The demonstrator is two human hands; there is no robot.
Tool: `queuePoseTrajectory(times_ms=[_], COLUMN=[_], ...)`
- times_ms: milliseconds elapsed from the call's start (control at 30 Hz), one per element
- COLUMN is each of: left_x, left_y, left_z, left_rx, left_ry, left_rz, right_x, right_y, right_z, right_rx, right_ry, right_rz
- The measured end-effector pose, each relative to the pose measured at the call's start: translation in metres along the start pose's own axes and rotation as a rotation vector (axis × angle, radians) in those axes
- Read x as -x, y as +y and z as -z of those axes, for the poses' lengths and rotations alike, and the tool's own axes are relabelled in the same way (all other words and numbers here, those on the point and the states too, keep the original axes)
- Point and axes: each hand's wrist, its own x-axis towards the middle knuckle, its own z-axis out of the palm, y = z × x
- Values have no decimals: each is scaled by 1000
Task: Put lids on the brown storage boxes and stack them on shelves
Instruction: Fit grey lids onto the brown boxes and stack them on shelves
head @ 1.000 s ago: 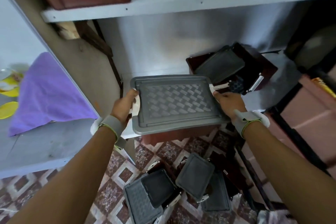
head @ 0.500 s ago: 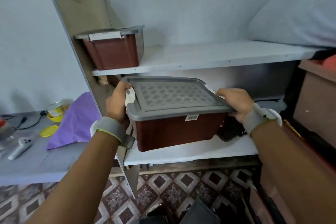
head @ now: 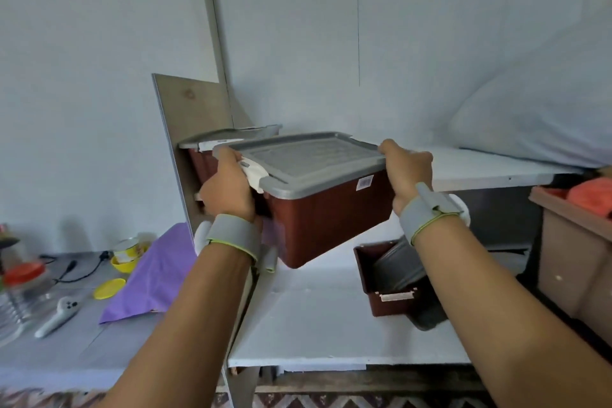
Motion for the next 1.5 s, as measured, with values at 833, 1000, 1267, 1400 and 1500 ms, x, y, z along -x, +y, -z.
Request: queuePoseTrajectory(times_ms=[833,1000,1267,1400,1500], left_x=[-79,-105,-129,-134,-134], left_y=[-79,-83,-95,-100,-103], left_z=[-97,-106,-116,-116,-114], left_rx=[-324,-411,-492,-522,-524], left_ry=[-300,-410,-401,-394,-393], left_rz=[-275,-321,-353,-371,-326], right_x=[-76,-94,-113,-116,-117], right_y=[38,40,45,47,49], right_z=[-89,-104,-117,-119,-117], right_rx=[85,146,130,132,139], right_ry=[-241,-236,-236,-237,-231], right_rz=[19,33,34,51,46])
